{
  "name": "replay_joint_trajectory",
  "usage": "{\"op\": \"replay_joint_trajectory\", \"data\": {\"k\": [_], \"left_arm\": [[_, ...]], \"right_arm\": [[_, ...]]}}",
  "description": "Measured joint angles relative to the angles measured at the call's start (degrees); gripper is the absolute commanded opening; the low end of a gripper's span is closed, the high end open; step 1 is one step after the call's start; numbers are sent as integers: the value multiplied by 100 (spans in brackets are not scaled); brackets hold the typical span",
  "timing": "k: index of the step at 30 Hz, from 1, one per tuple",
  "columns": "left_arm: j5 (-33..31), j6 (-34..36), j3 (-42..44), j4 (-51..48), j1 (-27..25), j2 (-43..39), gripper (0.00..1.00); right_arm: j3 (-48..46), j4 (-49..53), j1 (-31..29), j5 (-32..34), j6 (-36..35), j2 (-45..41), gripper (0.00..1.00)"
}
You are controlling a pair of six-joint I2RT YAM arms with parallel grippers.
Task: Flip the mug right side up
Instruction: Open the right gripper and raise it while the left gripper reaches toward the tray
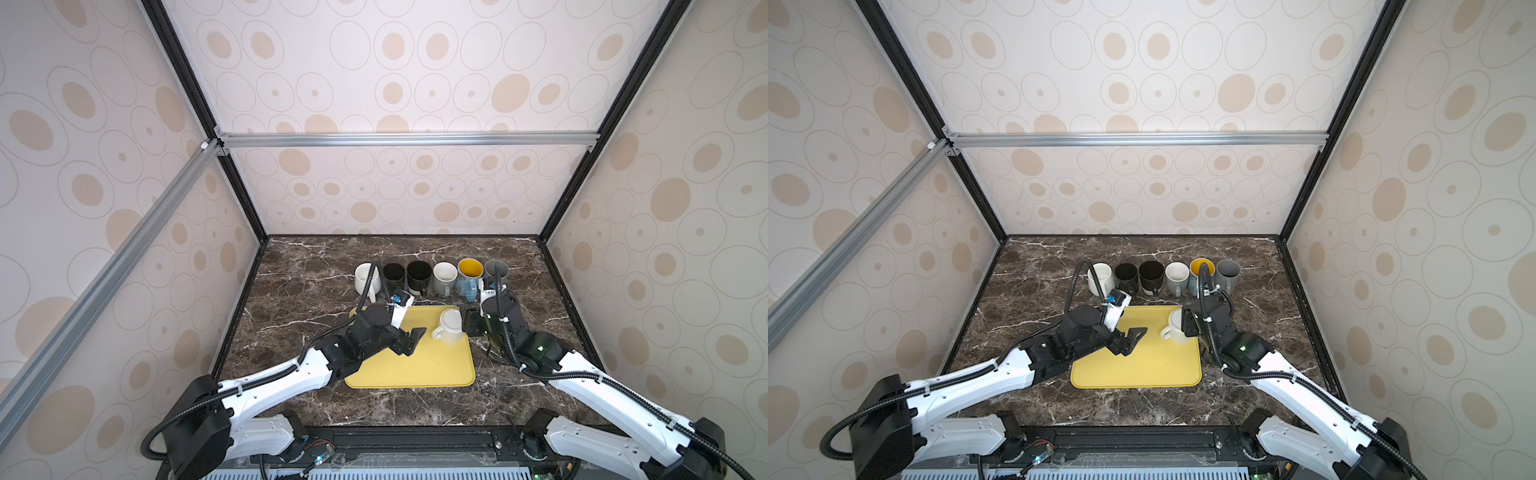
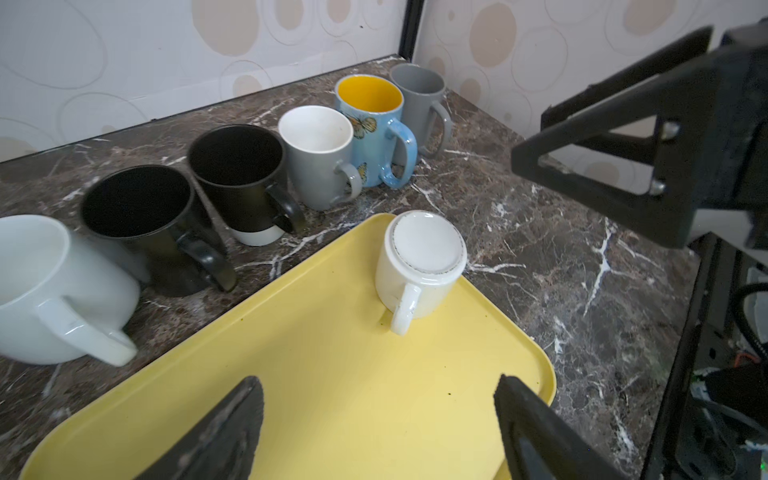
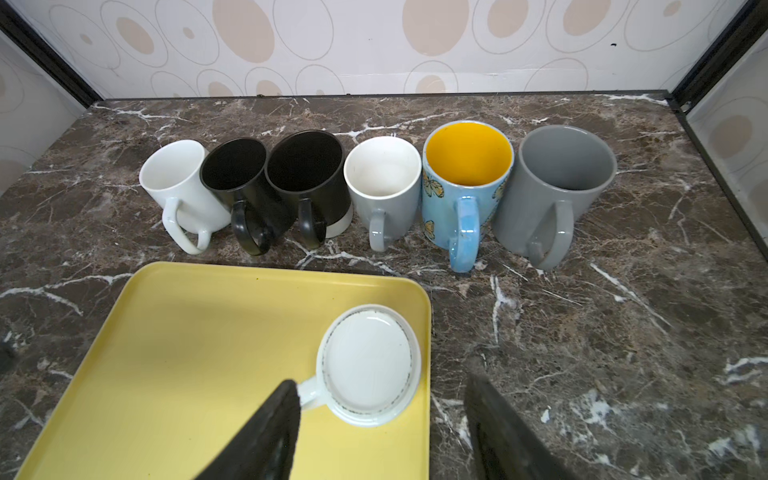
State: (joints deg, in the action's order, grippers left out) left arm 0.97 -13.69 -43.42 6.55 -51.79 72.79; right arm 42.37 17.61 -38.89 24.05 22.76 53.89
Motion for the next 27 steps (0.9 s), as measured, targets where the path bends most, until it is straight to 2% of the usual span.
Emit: {"op": "replay_joint_trajectory", "data": {"k": [8,14,19,27], "left_arm": [[433,739,-649,63,-44,1257,75],[721,1158,-1250,-9,-46,2111,59],[914,1340,-1648,-179,-28,2669,56],[1141,1375,-1882,-332,46,2970,54]], "right_arm": [[-286,-9,37,20,-101,-369,65],[-385,-24,42,20,-125,-424,65],[-479,2,52,24,-125,-514,66],[-481,-2,96,28,-133,-560,66]]}}
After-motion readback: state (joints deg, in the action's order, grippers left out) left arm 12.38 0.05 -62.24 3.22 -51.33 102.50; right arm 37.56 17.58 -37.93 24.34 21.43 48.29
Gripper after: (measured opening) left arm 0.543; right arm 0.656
